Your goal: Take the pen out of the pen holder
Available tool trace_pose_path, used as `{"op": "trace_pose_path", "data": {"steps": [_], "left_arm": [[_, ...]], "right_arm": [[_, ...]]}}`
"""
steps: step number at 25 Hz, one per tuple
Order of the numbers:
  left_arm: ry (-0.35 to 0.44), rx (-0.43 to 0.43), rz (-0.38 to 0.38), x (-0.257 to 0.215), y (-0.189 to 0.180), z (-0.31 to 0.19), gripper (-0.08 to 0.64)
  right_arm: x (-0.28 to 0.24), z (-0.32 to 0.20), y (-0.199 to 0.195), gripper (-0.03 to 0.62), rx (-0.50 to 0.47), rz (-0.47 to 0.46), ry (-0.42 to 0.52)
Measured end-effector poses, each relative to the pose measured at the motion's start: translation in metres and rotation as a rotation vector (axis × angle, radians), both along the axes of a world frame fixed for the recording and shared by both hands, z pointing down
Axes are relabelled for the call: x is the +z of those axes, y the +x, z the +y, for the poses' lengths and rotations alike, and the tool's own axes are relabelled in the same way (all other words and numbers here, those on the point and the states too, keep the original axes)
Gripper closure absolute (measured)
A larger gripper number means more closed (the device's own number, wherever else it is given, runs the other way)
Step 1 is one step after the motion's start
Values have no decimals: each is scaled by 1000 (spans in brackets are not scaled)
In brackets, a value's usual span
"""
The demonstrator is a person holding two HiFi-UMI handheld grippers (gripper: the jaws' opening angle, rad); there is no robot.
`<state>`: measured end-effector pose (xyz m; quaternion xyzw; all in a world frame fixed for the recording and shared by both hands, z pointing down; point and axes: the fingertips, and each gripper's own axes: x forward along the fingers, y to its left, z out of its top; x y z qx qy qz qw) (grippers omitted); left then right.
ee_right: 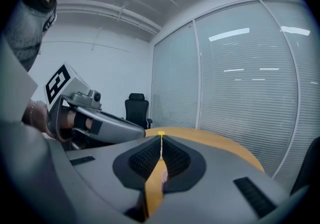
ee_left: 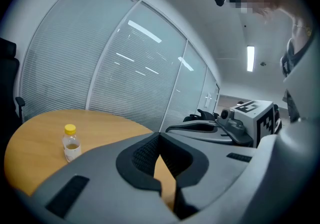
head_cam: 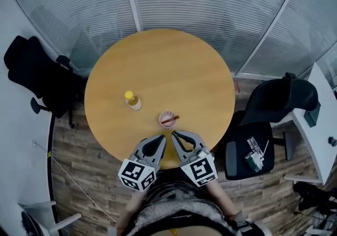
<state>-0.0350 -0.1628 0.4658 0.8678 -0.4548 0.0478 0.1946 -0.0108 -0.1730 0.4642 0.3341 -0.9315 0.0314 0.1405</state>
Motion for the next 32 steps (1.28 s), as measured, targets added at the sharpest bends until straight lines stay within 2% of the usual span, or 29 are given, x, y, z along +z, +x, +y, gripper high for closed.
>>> {"op": "trace_pose_path", "data": {"steps": [4,11,18,27,32], "left_arm": [[-10,-5,-8,3,0,-11,555],[-27,39,-19,8,-8,-34,555],[-58,104,-27,20,-12,-46,555],[-92,109,-13,29,-36,-49,555],[-104,105,-12,32,-47,-52,555]], "right_arm": [[7,-13,4,569,-16,32,7],[12,-32,-1,569,50,-9,-44],[23,-49,-3,569,117,-3,-74],[54,-65,0,569,195,20,-148],[81,-71,2,568,221,71,-181]]}}
